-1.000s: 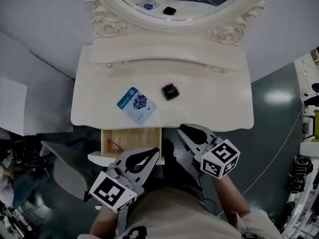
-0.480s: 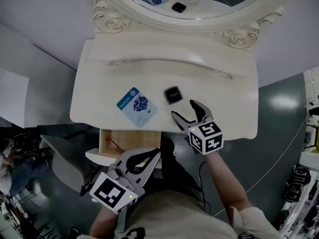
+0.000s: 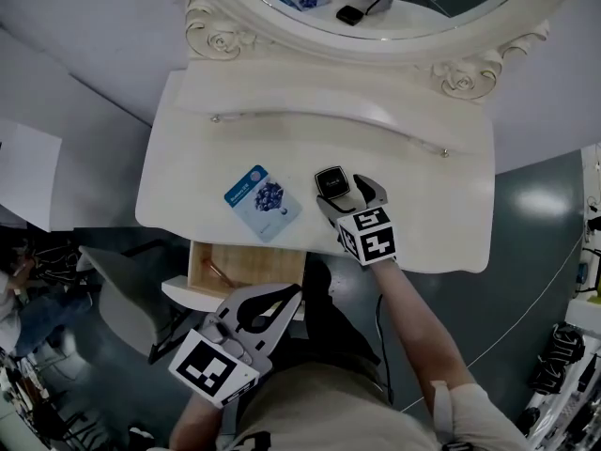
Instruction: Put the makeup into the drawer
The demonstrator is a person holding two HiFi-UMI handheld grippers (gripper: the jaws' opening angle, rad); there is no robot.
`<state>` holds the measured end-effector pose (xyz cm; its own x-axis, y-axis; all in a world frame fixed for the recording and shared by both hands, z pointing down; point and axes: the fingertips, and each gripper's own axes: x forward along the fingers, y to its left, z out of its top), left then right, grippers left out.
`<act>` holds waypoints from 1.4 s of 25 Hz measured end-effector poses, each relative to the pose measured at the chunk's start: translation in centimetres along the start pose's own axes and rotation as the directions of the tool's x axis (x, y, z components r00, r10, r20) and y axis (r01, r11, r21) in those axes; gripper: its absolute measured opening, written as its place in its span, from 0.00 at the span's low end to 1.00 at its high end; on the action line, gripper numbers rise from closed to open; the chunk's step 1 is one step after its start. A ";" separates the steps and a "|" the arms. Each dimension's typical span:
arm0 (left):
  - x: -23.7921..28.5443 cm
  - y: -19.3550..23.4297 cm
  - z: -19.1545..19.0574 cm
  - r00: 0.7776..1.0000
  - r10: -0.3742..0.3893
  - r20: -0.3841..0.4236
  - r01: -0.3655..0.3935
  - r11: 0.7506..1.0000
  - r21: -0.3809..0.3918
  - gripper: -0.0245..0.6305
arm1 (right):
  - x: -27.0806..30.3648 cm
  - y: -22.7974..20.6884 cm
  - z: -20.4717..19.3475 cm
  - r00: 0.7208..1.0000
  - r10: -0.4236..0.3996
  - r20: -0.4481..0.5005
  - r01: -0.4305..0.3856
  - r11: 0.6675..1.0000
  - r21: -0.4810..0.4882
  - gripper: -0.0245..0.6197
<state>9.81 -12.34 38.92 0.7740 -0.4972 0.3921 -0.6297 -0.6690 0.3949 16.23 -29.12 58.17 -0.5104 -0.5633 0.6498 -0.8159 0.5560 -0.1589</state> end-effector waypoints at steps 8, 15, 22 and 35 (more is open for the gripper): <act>-0.5 0.0 0.0 1.000 0.018 -0.002 -0.018 1.000 -0.014 0.12 | 2.5 -0.6 -0.5 0.999 -0.026 -0.030 0.026 1.000 -0.011 0.57; -2.4 0.5 -0.2 0.999 0.050 0.021 -0.050 0.999 -0.016 0.12 | 3.6 -0.5 -1.1 0.997 -0.049 -0.053 0.047 0.998 -0.035 0.57; -4.6 0.9 -0.3 0.997 0.071 0.038 -0.071 0.997 -0.021 0.12 | 3.9 -1.0 -1.3 0.992 -0.095 -0.079 0.091 0.994 -0.054 0.56; -8.9 1.0 -0.6 0.990 0.105 0.093 -0.105 0.994 -0.004 0.12 | 4.0 -1.2 -1.4 0.989 -0.118 -0.089 0.117 0.993 -0.012 0.56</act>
<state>2.27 -8.26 36.29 0.7063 -0.6140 0.3523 -0.7079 -0.6109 0.3544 15.56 -31.17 62.00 -0.3846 -0.5685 0.7272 -0.8666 0.4937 -0.0724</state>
